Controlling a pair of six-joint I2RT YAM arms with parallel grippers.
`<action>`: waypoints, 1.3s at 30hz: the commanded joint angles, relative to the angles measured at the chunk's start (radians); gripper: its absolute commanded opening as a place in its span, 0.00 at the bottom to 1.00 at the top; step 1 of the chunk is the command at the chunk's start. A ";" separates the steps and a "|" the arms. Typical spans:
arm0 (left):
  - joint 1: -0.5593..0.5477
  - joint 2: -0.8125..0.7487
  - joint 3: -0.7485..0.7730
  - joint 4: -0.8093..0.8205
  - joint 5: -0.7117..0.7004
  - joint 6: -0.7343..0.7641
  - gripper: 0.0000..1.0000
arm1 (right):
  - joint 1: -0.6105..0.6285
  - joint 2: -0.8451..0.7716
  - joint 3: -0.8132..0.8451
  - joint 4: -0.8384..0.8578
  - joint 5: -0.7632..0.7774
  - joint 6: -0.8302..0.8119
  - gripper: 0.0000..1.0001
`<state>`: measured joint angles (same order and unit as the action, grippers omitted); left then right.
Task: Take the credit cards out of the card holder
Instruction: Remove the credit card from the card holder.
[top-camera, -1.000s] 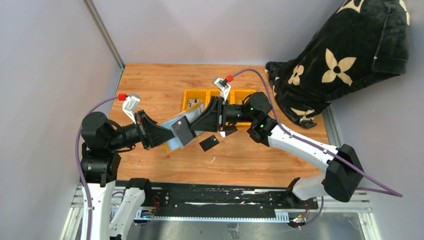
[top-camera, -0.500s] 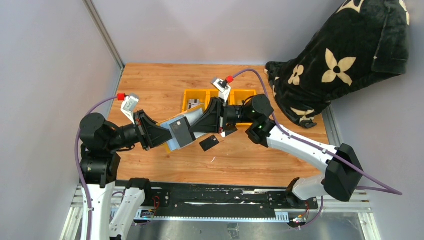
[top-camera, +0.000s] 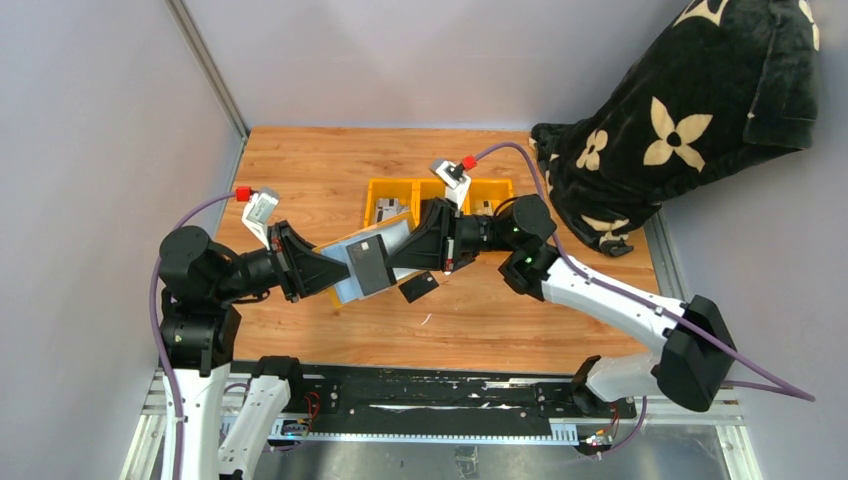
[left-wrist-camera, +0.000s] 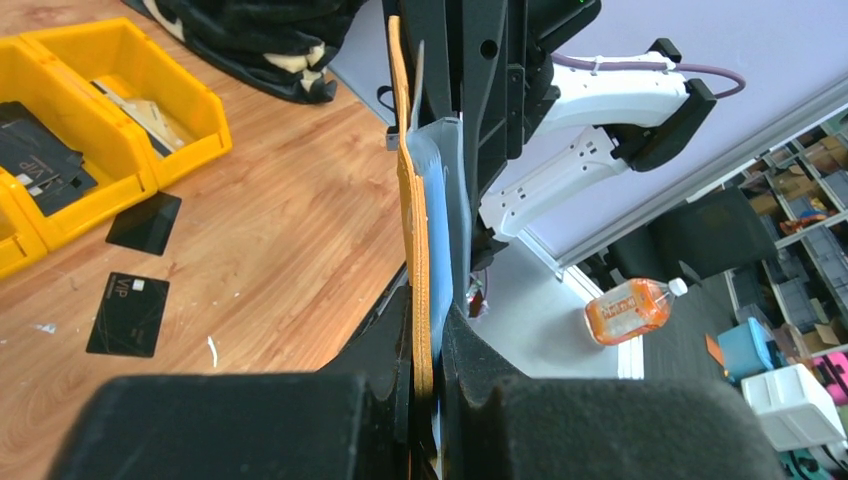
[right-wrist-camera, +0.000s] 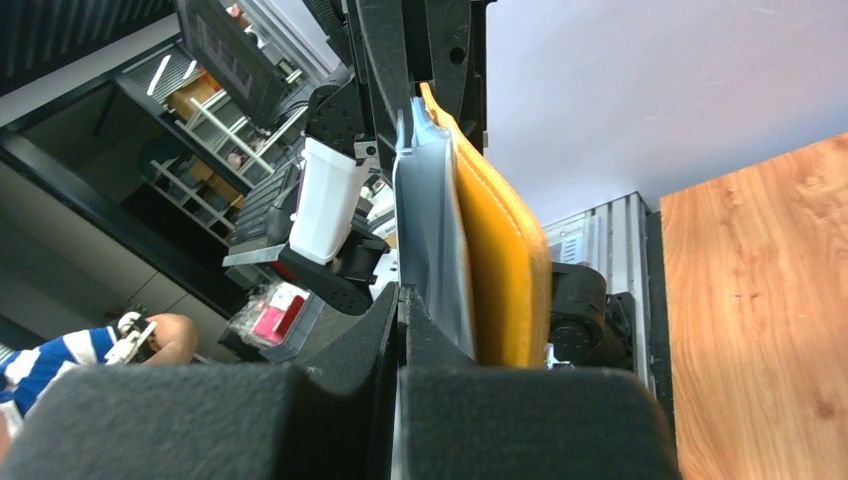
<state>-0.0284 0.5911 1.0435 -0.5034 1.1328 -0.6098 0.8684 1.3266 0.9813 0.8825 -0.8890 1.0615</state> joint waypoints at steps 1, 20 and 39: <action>0.004 -0.005 0.038 0.017 0.008 -0.001 0.00 | -0.003 -0.092 -0.026 -0.102 0.055 -0.084 0.00; 0.004 -0.022 0.034 0.142 0.088 -0.105 0.00 | -0.123 -0.140 -0.139 0.066 0.078 0.106 0.00; 0.004 -0.027 0.035 0.112 0.012 -0.048 0.00 | -0.213 -0.189 -0.195 0.023 0.106 0.111 0.00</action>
<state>-0.0284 0.5774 1.0611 -0.3904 1.1633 -0.7013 0.7326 1.1820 0.8082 0.9428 -0.7982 1.1828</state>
